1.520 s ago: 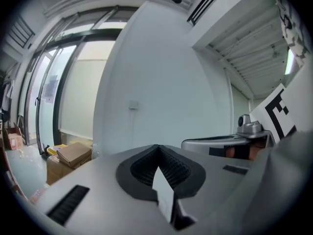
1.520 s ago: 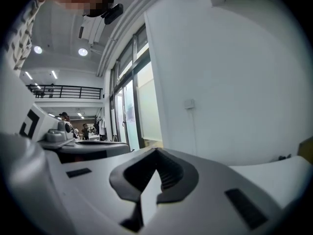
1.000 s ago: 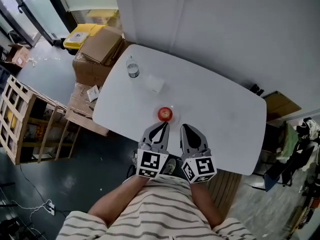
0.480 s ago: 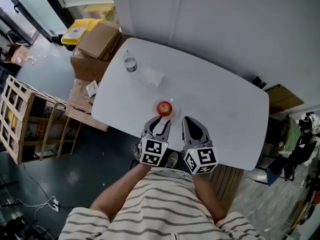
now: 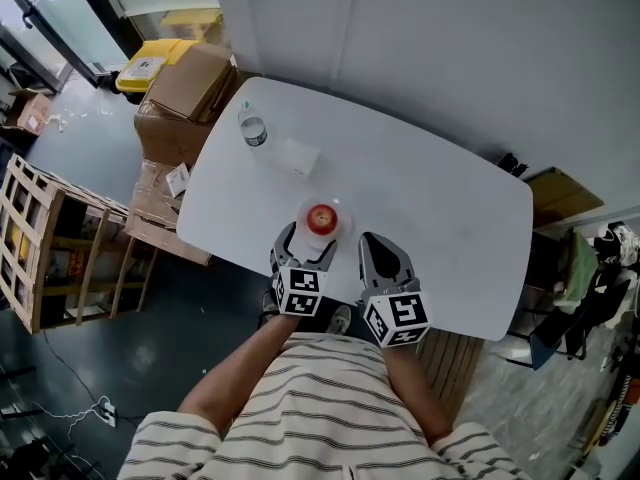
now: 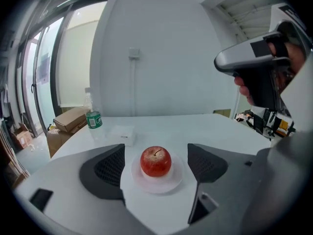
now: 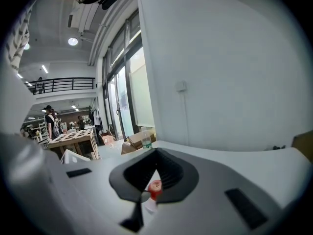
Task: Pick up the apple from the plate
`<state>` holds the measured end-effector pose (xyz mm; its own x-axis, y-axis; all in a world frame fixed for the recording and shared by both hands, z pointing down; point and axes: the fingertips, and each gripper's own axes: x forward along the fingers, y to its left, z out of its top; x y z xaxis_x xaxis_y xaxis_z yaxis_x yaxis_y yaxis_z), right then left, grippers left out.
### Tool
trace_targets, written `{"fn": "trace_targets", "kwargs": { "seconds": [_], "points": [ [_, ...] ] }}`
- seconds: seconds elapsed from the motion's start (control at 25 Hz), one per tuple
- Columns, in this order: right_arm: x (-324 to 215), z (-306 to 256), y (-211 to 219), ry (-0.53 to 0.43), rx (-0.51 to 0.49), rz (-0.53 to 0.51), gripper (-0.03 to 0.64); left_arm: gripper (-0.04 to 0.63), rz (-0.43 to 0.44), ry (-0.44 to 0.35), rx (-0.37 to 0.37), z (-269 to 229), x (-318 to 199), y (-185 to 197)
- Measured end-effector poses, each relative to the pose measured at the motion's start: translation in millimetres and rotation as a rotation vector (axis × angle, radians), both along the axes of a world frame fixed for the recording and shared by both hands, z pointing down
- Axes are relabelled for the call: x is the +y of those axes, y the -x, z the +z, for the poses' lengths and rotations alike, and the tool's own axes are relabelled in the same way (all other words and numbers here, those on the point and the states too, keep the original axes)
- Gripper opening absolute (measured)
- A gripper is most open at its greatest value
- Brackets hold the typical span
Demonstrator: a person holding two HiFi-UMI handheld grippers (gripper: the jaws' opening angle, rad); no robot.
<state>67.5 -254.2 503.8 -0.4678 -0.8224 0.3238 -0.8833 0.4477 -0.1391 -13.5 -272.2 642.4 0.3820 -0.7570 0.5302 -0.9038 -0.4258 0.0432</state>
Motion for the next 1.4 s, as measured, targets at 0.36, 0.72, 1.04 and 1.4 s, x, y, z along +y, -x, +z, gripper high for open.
{"fn": "trace_targets", "kwargs": {
  "seconds": [0.36, 0.72, 1.04, 1.4],
  "points": [
    [-1, 1, -7, 0.004, 0.016, 0.003, 0.005, 0.405, 0.038, -0.033, -0.054, 31, -16, -10],
    [0, 4, -10, 0.01, 0.033, 0.014, 0.005, 0.408, 0.137, -0.024, -0.191, 68, -27, -25],
    [3, 4, -8, 0.014, 0.05, 0.015, 0.005, 0.411, 0.076, 0.064, -0.106, 85, -36, -21],
    [-2, 8, -13, 0.023, 0.059, 0.03, 0.005, 0.411, 0.092, 0.134, -0.115, 103, -43, -25]
  ]
}}
